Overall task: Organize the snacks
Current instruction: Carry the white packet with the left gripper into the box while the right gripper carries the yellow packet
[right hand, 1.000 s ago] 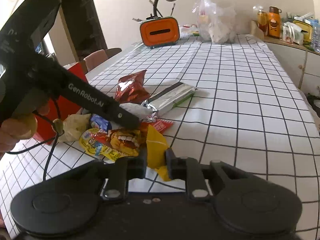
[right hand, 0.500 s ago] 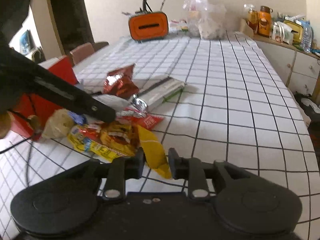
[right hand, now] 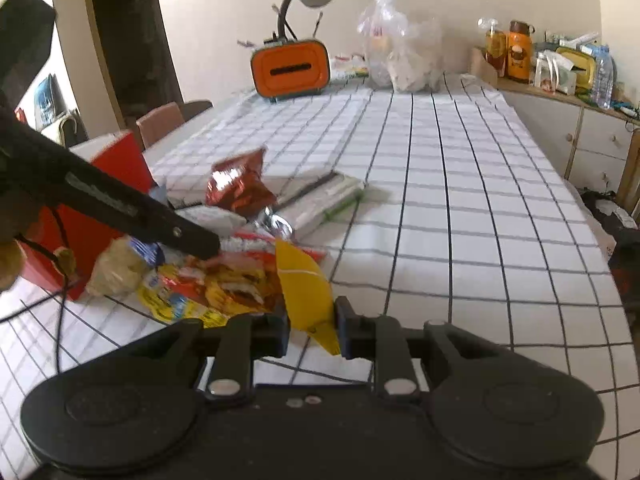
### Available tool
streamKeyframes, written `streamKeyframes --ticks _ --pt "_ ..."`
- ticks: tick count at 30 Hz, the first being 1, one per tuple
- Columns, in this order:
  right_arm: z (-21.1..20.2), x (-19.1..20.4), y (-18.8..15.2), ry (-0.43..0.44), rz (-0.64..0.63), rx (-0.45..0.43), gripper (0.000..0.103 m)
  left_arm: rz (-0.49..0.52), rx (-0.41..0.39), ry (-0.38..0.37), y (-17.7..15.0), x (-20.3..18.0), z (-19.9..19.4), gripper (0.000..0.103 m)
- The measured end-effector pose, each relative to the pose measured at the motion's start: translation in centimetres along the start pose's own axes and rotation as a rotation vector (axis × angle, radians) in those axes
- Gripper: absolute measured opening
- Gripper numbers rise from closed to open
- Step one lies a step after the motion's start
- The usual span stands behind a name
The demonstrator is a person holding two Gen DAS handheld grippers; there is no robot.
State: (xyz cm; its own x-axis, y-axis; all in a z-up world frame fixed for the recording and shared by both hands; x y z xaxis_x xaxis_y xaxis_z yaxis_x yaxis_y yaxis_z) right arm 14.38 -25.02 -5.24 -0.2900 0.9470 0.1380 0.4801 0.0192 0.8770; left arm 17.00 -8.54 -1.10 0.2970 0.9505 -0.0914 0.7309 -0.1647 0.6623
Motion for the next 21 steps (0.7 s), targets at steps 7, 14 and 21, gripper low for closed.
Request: streamKeyframes --ticks 7,14,21 --pt "-2.2 2.9 2.9 0.017 -0.009 -0.034 0.021 -0.012 -0.048 0.027 0.4 1.8 -3.7 0.049" --pt "-2.7 7.6 5.9 0.060 -0.038 -0.059 0.021 -0.036 -0.114 0.083 1.0 5.5 -8.6 0.049" --pt "-0.8 13.8 7.8 0.116 -0.120 -0.049 0.022 -0.065 -0.155 0.168 0.3 10.9 -12.2 0.049"
Point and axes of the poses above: each gripper's, at about its wrist camera, not at the fingertips, and z roughly the way its jaws point, x to its left, y to its top, the point moved 1 cm from there along z, roughly the way its jaws point, and after that the axes turned 10 degrees about -x, right-handed, at the moved point
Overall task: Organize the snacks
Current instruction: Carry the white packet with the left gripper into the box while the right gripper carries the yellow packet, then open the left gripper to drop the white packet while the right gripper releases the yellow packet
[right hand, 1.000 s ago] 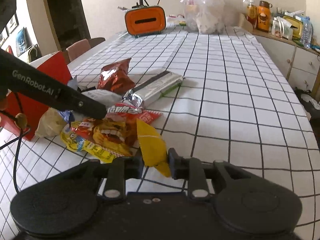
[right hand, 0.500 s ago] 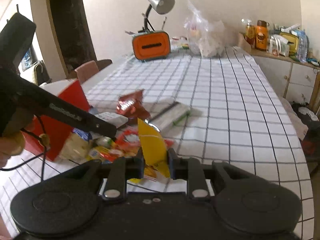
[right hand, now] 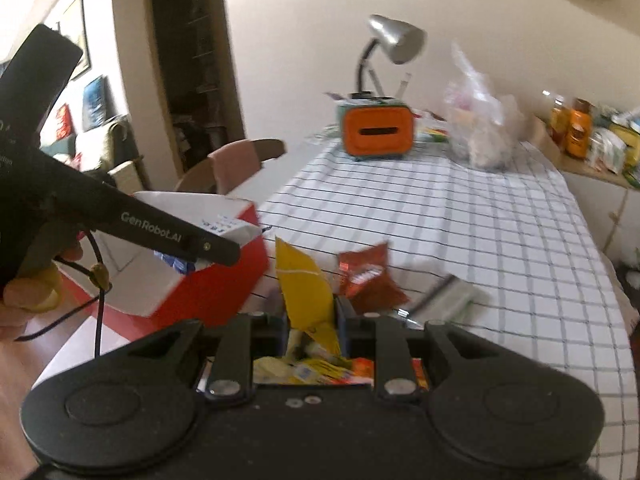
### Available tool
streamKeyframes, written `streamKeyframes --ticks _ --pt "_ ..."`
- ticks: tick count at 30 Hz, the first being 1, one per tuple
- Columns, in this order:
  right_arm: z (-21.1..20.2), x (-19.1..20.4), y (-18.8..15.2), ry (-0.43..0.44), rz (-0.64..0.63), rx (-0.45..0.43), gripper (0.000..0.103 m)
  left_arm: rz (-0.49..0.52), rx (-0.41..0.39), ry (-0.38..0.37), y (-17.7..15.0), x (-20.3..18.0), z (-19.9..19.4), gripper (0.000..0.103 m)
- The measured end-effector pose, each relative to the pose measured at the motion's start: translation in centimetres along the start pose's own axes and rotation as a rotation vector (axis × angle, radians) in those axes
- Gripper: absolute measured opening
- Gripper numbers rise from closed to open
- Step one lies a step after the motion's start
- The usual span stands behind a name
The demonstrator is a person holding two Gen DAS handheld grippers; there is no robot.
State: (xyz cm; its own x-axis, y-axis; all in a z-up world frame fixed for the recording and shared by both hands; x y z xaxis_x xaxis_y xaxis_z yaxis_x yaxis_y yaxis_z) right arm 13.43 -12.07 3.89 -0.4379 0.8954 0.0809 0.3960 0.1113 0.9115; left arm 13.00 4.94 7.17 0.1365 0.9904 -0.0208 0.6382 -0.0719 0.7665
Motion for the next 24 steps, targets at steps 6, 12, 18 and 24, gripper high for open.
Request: streamKeyframes --ticks 6,12,18,24 --pt "3.2 5.0 1.4 0.067 -0.042 0.013 0.022 -0.044 0.000 0.068 -0.5 5.6 -0.6 0.049" --pt "6.6 9.1 2.1 0.121 -0.063 0.033 0.021 -0.075 0.021 0.123 -1.7 10.1 -0.2 0.049" --pt "10.6 11.9 2.0 0.142 -0.077 0.084 0.022 -0.105 0.044 0.163 -2.8 13.5 0.5 0.049" --pt "13.7 14.3 1.0 0.141 -0.116 0.143 0.021 -0.131 0.082 0.178 -4.0 16.3 1.7 0.049"
Point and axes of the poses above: each gripper's, at about its wrist camera, not at the fingertips, and z roughly the way its jaws point, x to its left, y to its top, the point moved 1 cm from there along z, roughly the way its jaws point, and after that the axes turned 10 degrees about -x, right-handed, at the moved point
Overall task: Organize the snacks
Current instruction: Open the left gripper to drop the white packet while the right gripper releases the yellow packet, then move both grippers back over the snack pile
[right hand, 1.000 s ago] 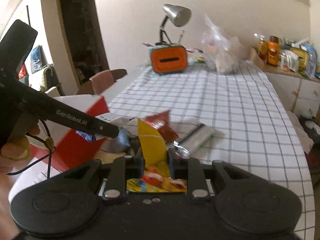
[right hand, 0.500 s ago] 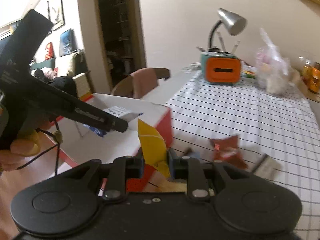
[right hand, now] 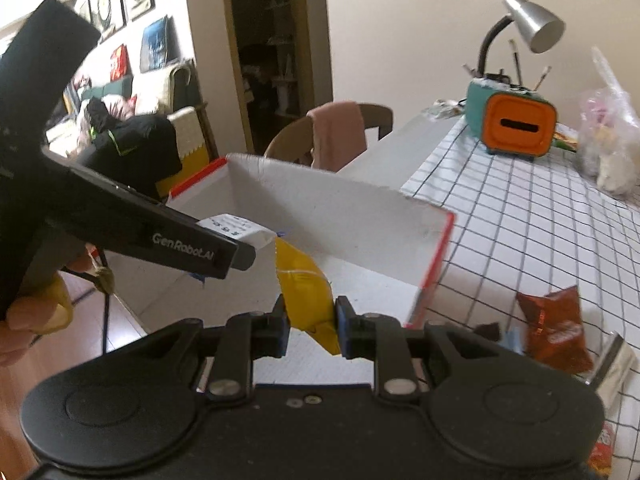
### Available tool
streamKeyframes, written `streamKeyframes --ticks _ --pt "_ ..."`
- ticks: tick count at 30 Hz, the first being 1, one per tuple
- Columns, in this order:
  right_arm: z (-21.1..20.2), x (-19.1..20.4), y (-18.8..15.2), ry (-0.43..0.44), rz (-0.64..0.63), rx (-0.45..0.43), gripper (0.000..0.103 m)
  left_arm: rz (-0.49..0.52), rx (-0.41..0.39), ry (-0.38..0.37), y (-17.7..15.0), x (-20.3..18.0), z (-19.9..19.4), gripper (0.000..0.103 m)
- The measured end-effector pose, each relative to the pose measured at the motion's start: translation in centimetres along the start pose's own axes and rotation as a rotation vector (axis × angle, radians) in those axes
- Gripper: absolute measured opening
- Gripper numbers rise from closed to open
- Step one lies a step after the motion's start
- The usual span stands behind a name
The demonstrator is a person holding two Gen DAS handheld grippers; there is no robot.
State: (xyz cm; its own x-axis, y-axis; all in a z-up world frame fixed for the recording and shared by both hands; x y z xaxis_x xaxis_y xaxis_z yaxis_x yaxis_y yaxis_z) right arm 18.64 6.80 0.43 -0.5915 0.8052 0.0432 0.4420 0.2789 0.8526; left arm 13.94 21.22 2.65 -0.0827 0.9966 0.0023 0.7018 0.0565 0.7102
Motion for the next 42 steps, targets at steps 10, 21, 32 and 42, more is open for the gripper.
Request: streamKeyframes --ticks 10,21,32,42 --pt "2.5 1.4 -1.1 0.012 -0.025 0.092 0.022 0.015 0.052 -0.003 -1.4 0.5 1.4 0.049" --pt "1.9 1.3 -1.0 0.023 -0.006 0.098 0.026 0.021 0.039 0.000 -1.3 0.3 1.1 0.050" --pt "-1.9 -0.3 -0.2 0.030 0.051 0.026 0.053 0.036 -0.043 -0.012 -0.7 -1.1 -2.1 0.058" --pt "-6.2 -2.8 -0.1 0.014 0.080 -0.045 0.071 0.061 -0.090 -0.041 0.0 -4.1 -4.1 0.066"
Point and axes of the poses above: each gripper's, at about its wrist camera, not at the fingertips, and z roughly the way its jaws point, x to its left, y to its top, the point moved 1 cm from there along z, roughly the way its jaws point, and after that the axes turned 10 degrees about -x, right-handed, at the moved point
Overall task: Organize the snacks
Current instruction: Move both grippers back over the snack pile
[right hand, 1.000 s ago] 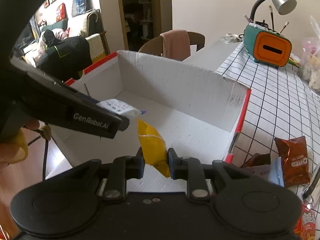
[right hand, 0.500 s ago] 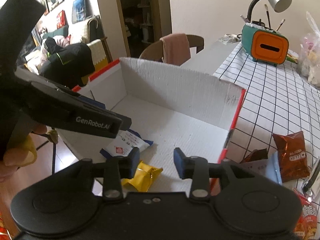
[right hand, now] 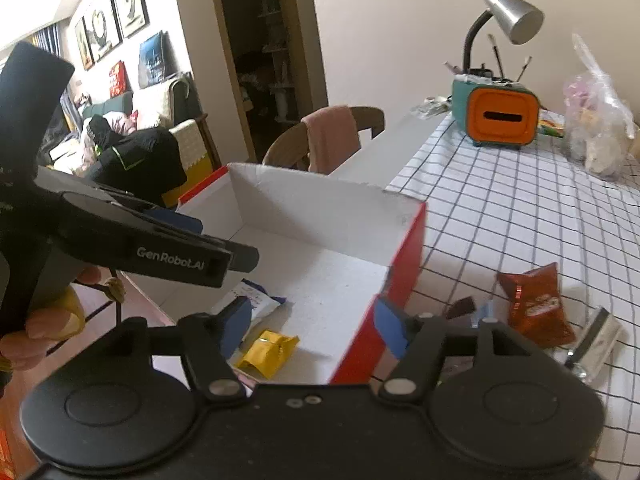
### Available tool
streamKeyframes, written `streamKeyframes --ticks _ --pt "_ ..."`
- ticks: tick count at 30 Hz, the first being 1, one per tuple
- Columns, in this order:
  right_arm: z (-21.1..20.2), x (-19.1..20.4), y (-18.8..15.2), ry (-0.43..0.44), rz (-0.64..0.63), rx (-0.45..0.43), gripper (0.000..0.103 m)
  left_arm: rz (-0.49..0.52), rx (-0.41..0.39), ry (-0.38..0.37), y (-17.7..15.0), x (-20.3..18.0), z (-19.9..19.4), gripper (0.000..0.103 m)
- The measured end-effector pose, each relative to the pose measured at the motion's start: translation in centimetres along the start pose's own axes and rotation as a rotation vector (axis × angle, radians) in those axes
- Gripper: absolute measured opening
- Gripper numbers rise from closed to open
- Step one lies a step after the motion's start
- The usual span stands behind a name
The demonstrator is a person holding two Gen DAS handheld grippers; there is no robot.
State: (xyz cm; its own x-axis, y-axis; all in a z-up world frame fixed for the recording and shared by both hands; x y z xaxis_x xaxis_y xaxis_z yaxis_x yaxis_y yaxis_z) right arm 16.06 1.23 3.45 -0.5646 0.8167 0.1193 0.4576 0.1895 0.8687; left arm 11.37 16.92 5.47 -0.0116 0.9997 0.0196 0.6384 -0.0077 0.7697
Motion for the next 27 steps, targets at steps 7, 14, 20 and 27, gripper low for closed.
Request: streamKeyframes --ticks 7,14,20,27 --pt "-3.2 -2.8 -0.3 -0.043 0.015 -0.038 0.084 0.025 -0.044 -0.041 0.7 -3.2 -1.1 0.077" --pt "-6.1 -6.0 -1.0 -0.117 0.031 -0.060 0.095 0.061 -0.067 -0.086 0.9 -7.1 -1.6 0.078" --pt "-8.7 -9.1 -2.3 -0.180 0.052 -0.067 0.101 0.081 -0.068 -0.135 0.6 -10.7 -1.1 0.089" --pt "-11.2 -13.0 -4.5 -0.248 0.074 -0.050 0.101 0.110 -0.030 -0.177 0.0 -15.0 0.4 0.089"
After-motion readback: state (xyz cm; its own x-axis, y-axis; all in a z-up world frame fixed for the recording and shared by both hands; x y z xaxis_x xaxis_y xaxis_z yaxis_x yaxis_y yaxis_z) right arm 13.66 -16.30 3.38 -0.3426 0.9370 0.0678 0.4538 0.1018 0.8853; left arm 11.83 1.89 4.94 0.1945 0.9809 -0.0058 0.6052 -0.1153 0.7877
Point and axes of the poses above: each gripper's, at about its wrist camera, not at the fingertips, and z roughly the way its jaws point, x to its left, y to its top, the point moved 1 cm from there along z, roughly the way its jaws point, and after that the axes turned 10 degrees about -x, right-handed, at the moved point
